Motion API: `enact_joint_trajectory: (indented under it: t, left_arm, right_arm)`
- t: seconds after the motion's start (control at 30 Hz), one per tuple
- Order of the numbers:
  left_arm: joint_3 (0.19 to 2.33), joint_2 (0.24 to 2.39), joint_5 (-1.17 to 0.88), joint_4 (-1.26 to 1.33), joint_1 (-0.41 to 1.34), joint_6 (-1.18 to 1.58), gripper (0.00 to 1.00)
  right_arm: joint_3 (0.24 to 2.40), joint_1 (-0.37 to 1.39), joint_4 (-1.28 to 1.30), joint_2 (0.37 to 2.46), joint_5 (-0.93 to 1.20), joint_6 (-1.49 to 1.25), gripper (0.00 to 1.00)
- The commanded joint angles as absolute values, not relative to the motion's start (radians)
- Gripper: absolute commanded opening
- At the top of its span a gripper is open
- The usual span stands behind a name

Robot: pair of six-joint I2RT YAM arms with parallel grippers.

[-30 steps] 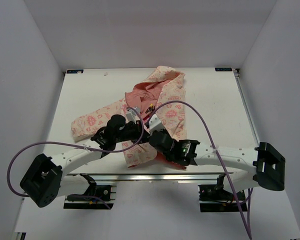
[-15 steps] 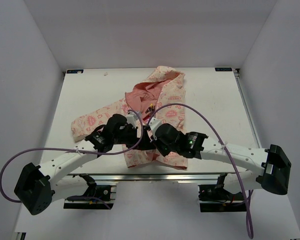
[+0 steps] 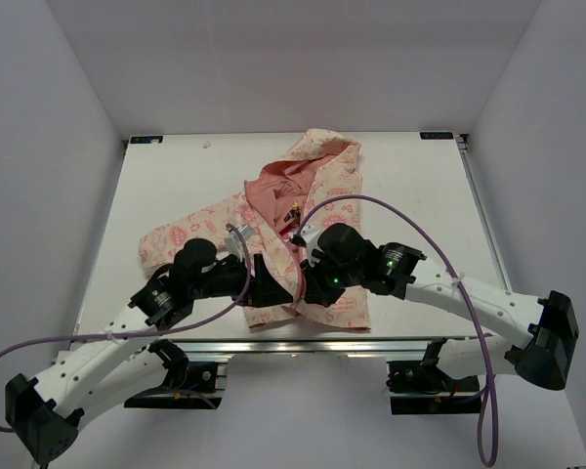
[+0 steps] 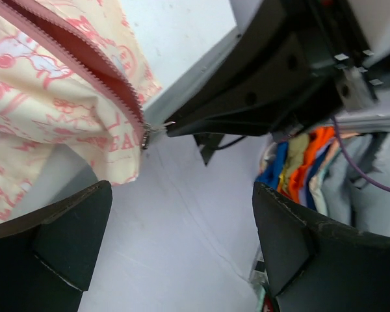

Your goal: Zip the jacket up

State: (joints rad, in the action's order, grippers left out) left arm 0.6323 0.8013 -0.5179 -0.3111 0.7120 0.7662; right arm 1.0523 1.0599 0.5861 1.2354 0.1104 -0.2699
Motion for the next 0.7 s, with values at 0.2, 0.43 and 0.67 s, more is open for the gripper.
enact_joint_trajectory:
  t: [0.2,0.43,0.67]
  left_arm:
    - [0.517,0.629,-0.600,-0.269,0.733,0.951,0.98]
    - [0.456,0.676,-0.520,-0.152,0.847,1.009,0.98]
    - [0.469,0.706,-0.304,-0.138,0.888,0.980,0.87]
  right_arm:
    - [1.072,1.042,0.505,1.233,0.279,-0.347,0.00]
    - [1.083,1.025,0.476,1.209,0.276,-0.385,0.00]
    - [1.052,1.025,0.453,1.198,0.299,-0.406,0.00]
